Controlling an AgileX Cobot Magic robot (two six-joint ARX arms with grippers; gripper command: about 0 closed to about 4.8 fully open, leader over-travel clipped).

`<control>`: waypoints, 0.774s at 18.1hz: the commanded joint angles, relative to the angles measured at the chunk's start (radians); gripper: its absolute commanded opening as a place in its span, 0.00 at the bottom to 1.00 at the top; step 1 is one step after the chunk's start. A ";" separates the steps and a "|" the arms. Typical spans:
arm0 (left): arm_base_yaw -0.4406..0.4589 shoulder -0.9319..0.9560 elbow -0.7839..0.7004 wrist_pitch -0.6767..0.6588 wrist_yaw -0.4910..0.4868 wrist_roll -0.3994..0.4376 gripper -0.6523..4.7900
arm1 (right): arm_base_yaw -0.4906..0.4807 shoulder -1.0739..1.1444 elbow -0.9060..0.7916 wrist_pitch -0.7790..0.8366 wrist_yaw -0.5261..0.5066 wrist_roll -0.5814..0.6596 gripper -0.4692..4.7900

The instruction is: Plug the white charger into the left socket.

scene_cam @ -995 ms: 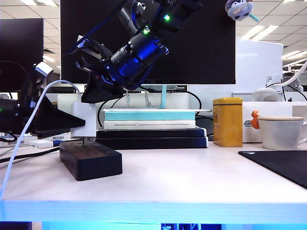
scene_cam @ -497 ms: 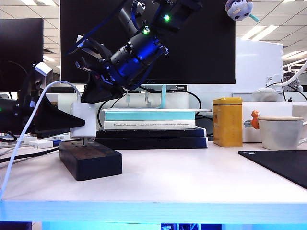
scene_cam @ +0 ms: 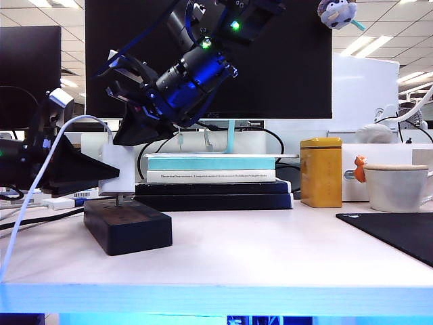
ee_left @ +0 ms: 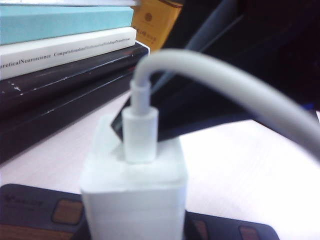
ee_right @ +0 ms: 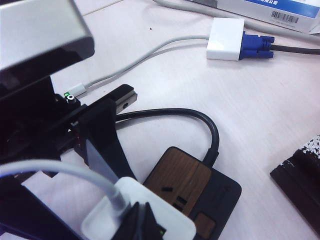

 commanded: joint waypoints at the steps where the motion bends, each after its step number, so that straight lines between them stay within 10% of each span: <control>1: 0.000 -0.002 -0.002 0.025 0.009 -0.048 0.34 | 0.013 0.019 -0.018 -0.129 -0.028 -0.005 0.08; 14: -0.013 -0.066 -0.002 0.030 -0.038 -0.010 0.35 | 0.012 0.019 -0.017 -0.115 -0.069 -0.004 0.09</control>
